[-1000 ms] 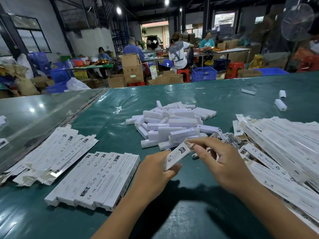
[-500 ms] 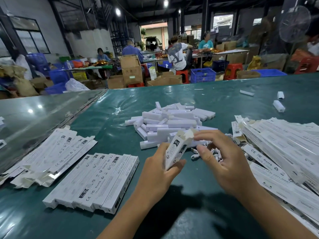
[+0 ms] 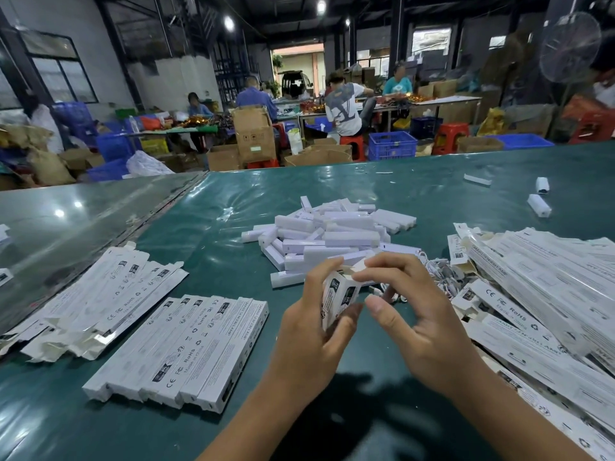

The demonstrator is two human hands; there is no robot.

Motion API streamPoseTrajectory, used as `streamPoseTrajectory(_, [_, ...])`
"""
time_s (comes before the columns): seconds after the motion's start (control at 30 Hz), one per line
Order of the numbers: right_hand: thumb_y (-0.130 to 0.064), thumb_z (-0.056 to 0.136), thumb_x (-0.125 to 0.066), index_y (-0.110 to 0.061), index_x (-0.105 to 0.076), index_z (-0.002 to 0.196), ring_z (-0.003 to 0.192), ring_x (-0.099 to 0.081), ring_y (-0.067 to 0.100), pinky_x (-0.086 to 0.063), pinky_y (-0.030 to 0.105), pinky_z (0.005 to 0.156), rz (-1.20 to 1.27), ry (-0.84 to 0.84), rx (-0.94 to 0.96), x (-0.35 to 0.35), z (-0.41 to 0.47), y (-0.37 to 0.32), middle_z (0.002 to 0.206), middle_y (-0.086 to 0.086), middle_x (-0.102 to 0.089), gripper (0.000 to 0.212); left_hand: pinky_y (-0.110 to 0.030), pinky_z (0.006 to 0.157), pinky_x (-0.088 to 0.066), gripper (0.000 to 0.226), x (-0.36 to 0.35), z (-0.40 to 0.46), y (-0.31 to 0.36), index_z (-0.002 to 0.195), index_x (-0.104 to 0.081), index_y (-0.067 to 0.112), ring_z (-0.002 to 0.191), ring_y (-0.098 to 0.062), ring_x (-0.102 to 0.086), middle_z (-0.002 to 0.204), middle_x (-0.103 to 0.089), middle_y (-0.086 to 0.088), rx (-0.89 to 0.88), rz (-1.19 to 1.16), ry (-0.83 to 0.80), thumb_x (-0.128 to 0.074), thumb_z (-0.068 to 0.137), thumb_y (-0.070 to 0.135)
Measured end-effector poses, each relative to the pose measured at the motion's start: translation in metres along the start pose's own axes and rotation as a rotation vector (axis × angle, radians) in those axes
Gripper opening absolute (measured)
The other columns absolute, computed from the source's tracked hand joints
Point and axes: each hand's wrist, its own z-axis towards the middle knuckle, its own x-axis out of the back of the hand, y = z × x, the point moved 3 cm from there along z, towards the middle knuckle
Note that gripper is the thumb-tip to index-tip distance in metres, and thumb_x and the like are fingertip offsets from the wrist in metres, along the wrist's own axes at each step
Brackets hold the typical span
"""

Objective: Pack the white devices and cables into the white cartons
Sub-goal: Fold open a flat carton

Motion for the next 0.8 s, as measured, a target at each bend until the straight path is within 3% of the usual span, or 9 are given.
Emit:
streamPoseTrajectory(0.1, [-0.036,0.095,-0.055,-0.031,-0.070,0.116,0.135,-0.046,0.018,-0.038,0.022,0.108,-0.043,0.022,0.001,0.000,-0.001,-0.003,0.135,-0.008,-0.049,0.027,-0.023,0.060,-0.048,0.051,-0.002,0.000,0.002,0.132,-0.044,0.040,0.066,-0.013,-0.059,0.090,-0.064,0.016,-0.004,-0.075,-0.024,-0.063,0.095,0.011])
streamPoseTrajectory(0.23, [-0.035,0.096,-0.054,-0.030,-0.072,0.114,0.138,-0.047,0.014,-0.036,0.014,0.106,-0.015,0.056,0.013,0.001,-0.001,-0.006,0.138,-0.007,-0.053,0.026,-0.005,0.058,-0.033,0.042,-0.001,0.000,0.003,0.125,-0.046,0.031,0.059,0.001,-0.047,0.080,-0.053,0.025,-0.056,-0.006,-0.009,-0.065,0.096,0.007])
streamPoseTrajectory(0.33, [-0.031,0.095,-0.058,-0.029,-0.067,0.116,0.121,-0.063,0.016,-0.051,0.029,0.100,0.286,0.160,-0.131,-0.003,-0.002,0.000,0.121,-0.006,-0.069,0.023,-0.006,0.060,-0.033,0.036,-0.001,0.000,0.007,0.122,-0.044,0.040,0.061,0.002,-0.046,0.082,-0.052,0.027,-0.066,0.068,-0.020,-0.064,0.098,0.022])
streamPoseTrajectory(0.43, [-0.045,0.094,-0.057,-0.034,-0.068,0.120,0.104,-0.072,0.016,-0.056,0.037,0.097,0.461,0.129,-0.336,-0.012,-0.002,0.006,0.107,-0.001,-0.076,0.030,-0.007,0.065,-0.035,0.033,-0.003,0.000,0.009,0.124,-0.043,0.039,0.069,0.010,-0.048,0.090,-0.051,0.031,-0.064,0.129,-0.060,-0.061,0.098,0.031])
streamPoseTrajectory(0.57, [-0.052,0.097,-0.049,-0.047,-0.074,0.114,0.106,-0.070,0.002,-0.052,0.017,0.091,0.246,0.061,-0.216,-0.014,-0.004,-0.003,0.110,-0.019,-0.075,0.031,-0.018,0.064,-0.047,0.050,-0.001,-0.001,0.006,0.132,-0.034,0.037,0.072,0.000,-0.061,0.095,-0.059,0.025,0.003,0.132,-0.087,-0.066,0.097,0.020])
streamPoseTrajectory(0.63, [-0.049,0.097,-0.052,-0.036,-0.074,0.118,0.105,-0.069,-0.005,-0.050,0.010,0.086,0.112,0.107,-0.165,-0.011,-0.005,-0.004,0.111,-0.025,-0.073,0.032,-0.030,0.068,-0.054,0.049,-0.002,-0.001,0.008,0.135,-0.034,0.035,0.080,-0.017,-0.067,0.099,-0.064,0.016,0.014,0.168,-0.123,-0.064,0.097,0.024])
streamPoseTrajectory(0.7, [-0.041,0.098,-0.062,-0.031,-0.077,0.113,0.095,-0.070,-0.009,-0.050,0.007,0.078,0.012,0.167,-0.115,-0.007,-0.006,-0.005,0.103,-0.029,-0.074,0.023,-0.039,0.071,-0.054,0.039,-0.005,-0.001,0.014,0.137,-0.045,0.023,0.087,-0.023,-0.066,0.106,-0.068,0.003,-0.052,0.261,-0.157,-0.059,0.100,0.025])
streamPoseTrajectory(0.8, [-0.032,0.096,-0.068,-0.036,-0.077,0.107,0.084,-0.072,-0.005,-0.053,0.012,0.072,-0.005,0.204,-0.100,-0.001,-0.005,-0.008,0.094,-0.028,-0.075,0.015,-0.040,0.072,-0.054,0.035,-0.006,0.001,0.017,0.134,-0.054,0.007,0.091,-0.024,-0.066,0.110,-0.069,-0.004,-0.106,0.339,-0.179,-0.060,0.100,0.018])
